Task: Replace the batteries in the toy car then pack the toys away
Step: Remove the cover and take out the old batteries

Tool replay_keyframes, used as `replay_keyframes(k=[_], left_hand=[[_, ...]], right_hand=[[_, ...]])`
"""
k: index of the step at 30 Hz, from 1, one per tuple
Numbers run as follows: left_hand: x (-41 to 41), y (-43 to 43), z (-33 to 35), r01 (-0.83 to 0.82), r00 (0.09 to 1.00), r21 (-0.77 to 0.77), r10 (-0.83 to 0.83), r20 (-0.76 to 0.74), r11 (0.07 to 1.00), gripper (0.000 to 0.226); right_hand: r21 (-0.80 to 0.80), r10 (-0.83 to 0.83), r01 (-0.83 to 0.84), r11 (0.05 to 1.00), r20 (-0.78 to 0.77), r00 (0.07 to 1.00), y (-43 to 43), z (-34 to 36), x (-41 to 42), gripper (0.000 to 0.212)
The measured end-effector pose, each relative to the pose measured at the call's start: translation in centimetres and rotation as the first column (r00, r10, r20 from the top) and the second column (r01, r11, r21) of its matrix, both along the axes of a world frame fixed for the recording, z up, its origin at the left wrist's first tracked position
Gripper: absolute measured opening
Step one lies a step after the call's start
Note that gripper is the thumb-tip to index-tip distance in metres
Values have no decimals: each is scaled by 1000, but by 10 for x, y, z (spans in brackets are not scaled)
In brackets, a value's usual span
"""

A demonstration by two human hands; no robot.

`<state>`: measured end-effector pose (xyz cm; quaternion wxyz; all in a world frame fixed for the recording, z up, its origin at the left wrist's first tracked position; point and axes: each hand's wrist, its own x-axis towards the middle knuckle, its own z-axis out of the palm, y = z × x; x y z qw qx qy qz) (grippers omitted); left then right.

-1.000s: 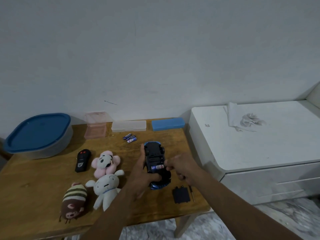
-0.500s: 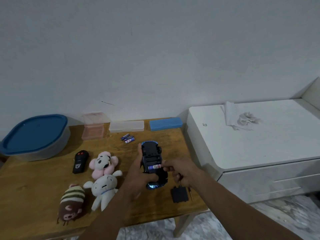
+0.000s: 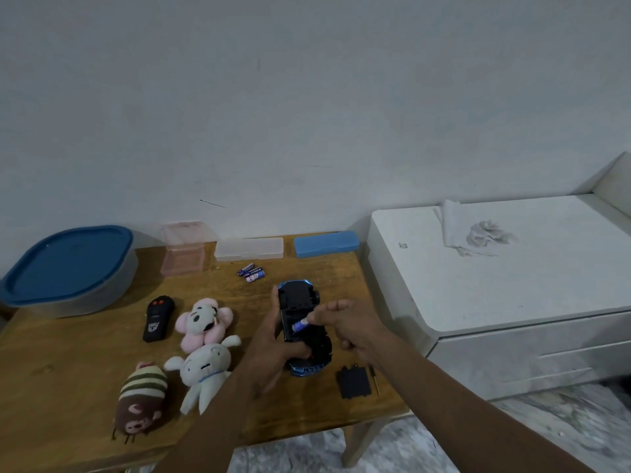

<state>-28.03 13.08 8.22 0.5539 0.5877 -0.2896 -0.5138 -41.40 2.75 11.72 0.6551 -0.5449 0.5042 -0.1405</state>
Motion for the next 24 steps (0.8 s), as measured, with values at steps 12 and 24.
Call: replay_keyframes(k=[12, 24], left_hand=[[3, 6, -11, 42, 996, 60, -36, -86, 997, 120], [0, 8, -24, 45, 996, 117, -36, -78, 992, 114]], right_hand=[[571, -361, 52, 820, 444, 820, -11, 2, -7, 17], [463, -315, 203, 863, 178, 932, -7, -7, -21, 33]])
